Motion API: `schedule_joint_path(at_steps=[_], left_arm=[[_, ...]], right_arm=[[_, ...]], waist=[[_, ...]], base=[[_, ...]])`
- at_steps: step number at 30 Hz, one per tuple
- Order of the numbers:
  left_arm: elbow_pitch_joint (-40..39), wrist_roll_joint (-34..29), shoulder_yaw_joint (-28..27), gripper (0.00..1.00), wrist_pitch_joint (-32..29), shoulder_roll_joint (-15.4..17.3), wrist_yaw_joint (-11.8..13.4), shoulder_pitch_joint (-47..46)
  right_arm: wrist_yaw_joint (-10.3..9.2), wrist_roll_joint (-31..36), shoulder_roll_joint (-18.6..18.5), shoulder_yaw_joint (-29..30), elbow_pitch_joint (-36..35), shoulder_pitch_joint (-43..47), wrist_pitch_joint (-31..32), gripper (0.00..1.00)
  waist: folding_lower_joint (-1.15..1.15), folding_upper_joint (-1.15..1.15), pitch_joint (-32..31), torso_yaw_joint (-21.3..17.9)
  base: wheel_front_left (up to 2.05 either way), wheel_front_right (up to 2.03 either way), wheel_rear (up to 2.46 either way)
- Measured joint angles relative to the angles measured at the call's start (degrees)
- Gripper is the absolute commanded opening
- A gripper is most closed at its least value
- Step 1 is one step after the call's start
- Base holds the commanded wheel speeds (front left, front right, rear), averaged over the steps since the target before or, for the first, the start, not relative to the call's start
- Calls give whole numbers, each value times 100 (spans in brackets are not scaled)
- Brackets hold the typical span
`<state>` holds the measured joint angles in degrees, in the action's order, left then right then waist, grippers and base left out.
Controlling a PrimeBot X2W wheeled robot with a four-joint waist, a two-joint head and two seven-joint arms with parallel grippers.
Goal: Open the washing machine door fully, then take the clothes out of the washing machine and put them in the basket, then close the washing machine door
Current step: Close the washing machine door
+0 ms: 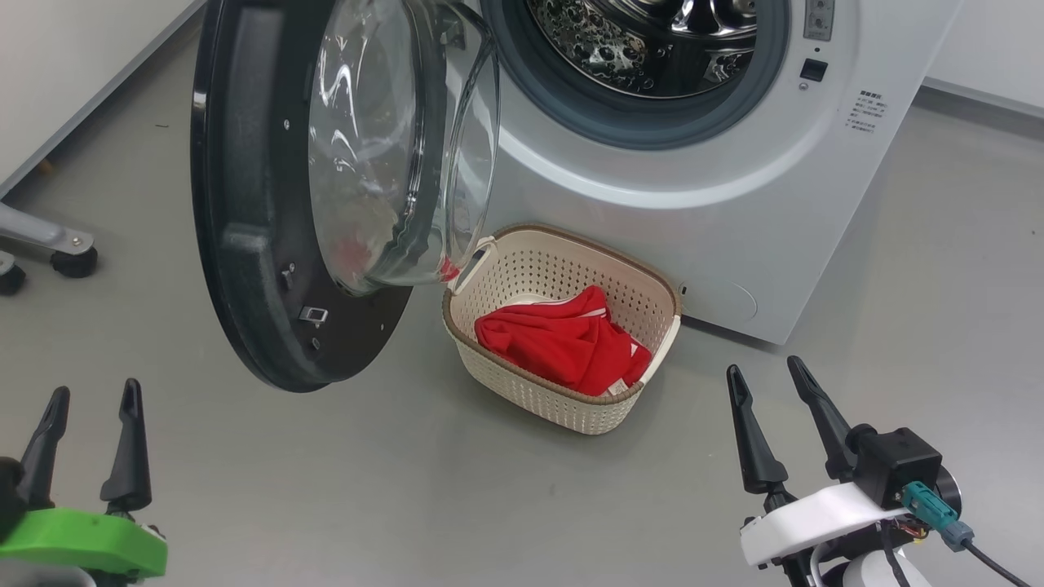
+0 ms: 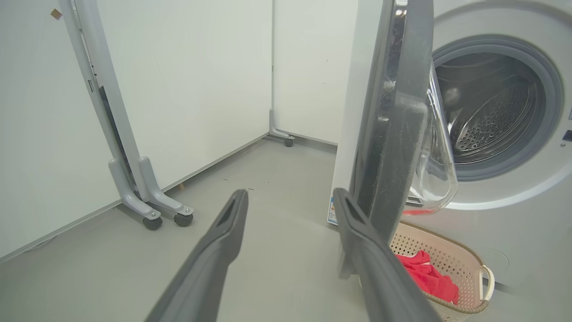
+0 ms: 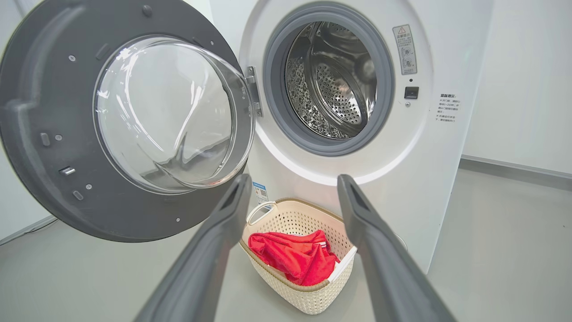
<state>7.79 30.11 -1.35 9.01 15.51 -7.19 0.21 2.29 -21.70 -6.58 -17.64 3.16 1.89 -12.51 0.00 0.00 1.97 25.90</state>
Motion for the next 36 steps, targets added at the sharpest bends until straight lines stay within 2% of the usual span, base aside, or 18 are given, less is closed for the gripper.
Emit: schedule_joint_path(at_steps=[27,28,29,30,36], left_arm=[[104,7,126,100,300,55,0,40],[107,13,134,82,300,59,0,41],[109,31,140,38,300,59,0,42],[110,58,144,0,300,59,0,43],[111,64,156,0,324,83,0,46]], right_arm=[[1,1,0,-5,23,-1,-43,100],[1,1,0,-7,23,-1,-43,100],[1,1,0,-9,23,-1,-43,100],[1,1,0,-11,23,-1,-44,100],[1,1,0,-24,23,-1,-43,100]], waist=[[0,0,-14,9],[0,0,-10,8],[0,0,-5,5],[0,0,0,3],[0,0,41,-17]], base=[[0,0,0],[0,0,0],[0,0,0],[0,0,0],[0,0,0]])
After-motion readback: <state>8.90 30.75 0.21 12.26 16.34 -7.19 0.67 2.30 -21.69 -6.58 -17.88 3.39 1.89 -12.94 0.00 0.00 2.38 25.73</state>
